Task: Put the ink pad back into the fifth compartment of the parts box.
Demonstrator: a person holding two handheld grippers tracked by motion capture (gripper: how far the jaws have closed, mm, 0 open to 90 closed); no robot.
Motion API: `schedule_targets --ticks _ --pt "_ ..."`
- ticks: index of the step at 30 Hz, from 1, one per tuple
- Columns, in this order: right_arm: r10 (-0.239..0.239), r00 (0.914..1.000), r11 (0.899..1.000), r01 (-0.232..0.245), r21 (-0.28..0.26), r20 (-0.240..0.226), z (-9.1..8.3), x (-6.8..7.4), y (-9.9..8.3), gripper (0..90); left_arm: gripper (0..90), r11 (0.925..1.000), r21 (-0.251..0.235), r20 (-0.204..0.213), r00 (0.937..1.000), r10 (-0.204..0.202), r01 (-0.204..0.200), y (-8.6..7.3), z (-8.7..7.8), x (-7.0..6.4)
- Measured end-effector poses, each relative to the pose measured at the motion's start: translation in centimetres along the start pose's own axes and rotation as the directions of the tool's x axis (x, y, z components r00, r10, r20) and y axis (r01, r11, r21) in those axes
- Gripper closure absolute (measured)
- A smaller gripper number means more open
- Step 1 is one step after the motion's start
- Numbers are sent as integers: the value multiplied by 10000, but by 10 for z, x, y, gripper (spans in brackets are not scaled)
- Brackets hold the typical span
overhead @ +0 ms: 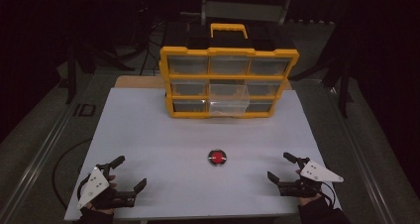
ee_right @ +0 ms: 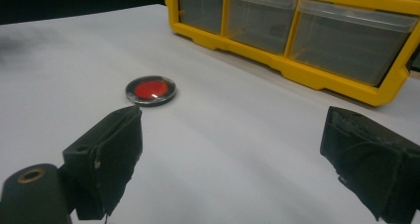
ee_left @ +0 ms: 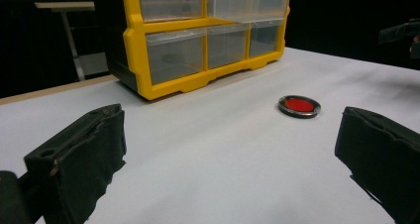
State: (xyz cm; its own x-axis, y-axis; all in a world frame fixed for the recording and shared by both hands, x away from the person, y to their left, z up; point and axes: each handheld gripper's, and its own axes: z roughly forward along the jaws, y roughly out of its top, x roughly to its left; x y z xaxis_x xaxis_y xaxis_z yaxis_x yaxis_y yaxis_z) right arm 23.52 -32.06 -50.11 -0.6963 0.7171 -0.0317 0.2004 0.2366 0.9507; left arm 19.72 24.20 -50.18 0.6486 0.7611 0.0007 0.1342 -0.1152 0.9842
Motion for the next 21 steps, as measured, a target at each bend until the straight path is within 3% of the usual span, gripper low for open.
schedule_targets --ticks 12,21 --pt "-192 9998 9998 192 78 -59 1 3 1 94 0 9999 -95 149 9999 -40 42 0 -1 0" --pt "-4 10000 9999 3 173 43 -1 3 4 94 0 9999 -115 160 9999 -58 60 0 -1 1"
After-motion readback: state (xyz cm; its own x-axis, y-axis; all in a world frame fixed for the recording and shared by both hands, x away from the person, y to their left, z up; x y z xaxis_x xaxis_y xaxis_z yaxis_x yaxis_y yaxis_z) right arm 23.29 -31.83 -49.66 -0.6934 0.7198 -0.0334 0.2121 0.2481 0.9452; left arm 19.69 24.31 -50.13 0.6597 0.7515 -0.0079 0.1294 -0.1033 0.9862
